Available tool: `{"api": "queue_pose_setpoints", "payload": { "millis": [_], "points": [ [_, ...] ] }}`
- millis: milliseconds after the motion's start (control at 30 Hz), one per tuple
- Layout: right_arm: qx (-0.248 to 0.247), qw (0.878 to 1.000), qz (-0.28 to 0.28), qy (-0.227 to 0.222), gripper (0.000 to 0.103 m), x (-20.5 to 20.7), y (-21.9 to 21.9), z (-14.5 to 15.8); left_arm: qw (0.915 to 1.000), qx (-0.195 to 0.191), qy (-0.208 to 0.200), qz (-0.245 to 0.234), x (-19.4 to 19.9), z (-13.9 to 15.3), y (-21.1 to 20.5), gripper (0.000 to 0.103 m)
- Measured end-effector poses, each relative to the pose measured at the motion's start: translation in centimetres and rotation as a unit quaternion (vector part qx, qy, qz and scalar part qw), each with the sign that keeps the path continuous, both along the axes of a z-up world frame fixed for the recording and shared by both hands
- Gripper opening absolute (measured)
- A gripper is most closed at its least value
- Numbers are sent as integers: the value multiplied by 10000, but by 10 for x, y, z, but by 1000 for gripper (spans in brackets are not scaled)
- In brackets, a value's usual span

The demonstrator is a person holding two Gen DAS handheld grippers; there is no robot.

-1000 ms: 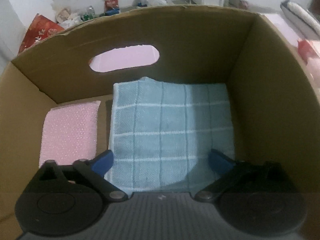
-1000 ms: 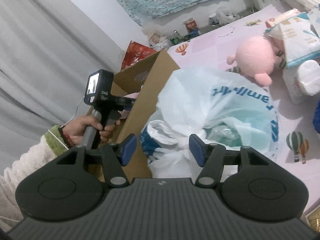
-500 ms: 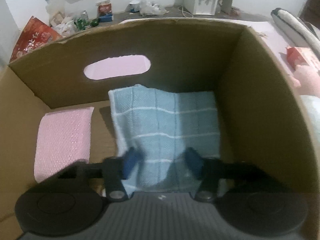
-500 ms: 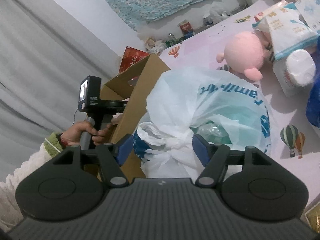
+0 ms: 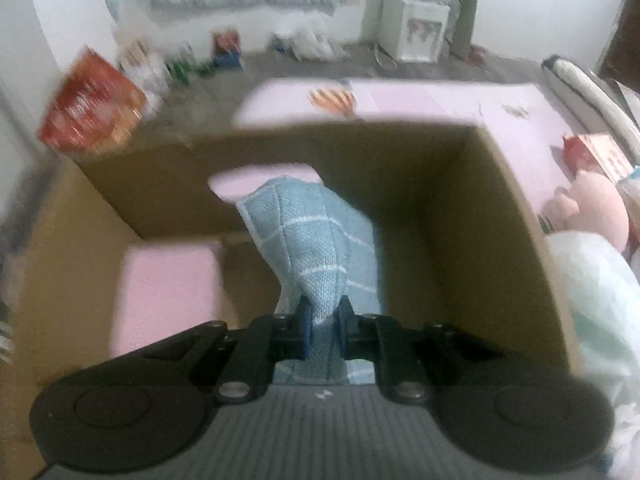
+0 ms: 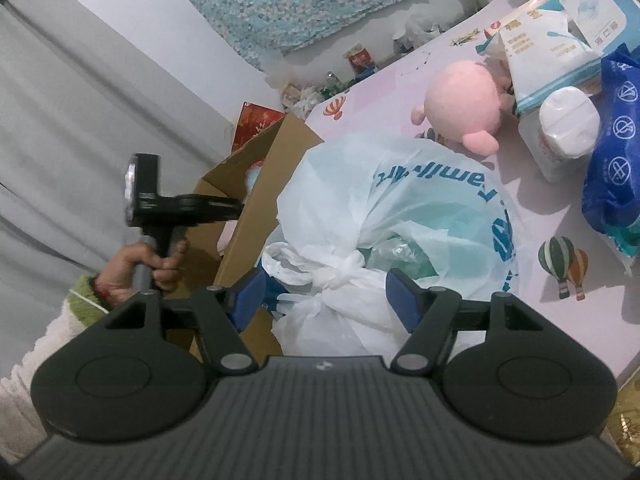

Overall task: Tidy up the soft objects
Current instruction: 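Regrasp the blue towel with the left tool and stand it upright in the box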

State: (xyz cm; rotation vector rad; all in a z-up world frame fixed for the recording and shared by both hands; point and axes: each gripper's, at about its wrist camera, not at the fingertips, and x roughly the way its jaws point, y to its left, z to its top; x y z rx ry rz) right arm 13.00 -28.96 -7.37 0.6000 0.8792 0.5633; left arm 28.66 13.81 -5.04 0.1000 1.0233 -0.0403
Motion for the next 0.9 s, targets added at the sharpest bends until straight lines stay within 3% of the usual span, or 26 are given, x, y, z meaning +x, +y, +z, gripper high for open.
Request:
{"api": "queue_pose_setpoints", "payload": {
  "millis": [133, 233, 367, 467, 533, 600, 700, 800, 900],
  "points": [
    [53, 10000, -14, 21, 67, 1, -1, -3, 9957, 788, -496, -3, -11, 33, -1, 13],
    [75, 10000, -11, 59, 67, 2, 0, -6, 9875, 1420, -685, -13, -15, 41, -7, 13],
    [83, 9999, -1, 97, 68, 2, -1, -7, 9665, 2459, -701, -231, -13, 17, -34, 13],
    [68, 9999, -15, 118, 69, 3, -2, -7, 9589, 2766, -489, -401, -5, -15, -47, 13],
    [73, 9999, -29, 140, 69, 4, -4, -7, 9664, 2506, -316, -481, -2, -30, -48, 13],
    [75, 9998, -55, 163, 70, 5, -6, -7, 9787, 1991, -238, -441, 3, -34, -43, 13],
    [86, 9997, -78, 200, 70, 5, -8, -9, 9962, 854, -106, -151, 13, -32, -21, 14],
    [145, 9995, -80, 250, 71, 5, -8, -12, 9998, 60, 62, 169, 22, -33, 3, 15],
    [192, 9994, -61, 282, 71, 6, -7, -15, 9986, -293, 123, 414, 28, -37, 18, 19]
  ]
}}
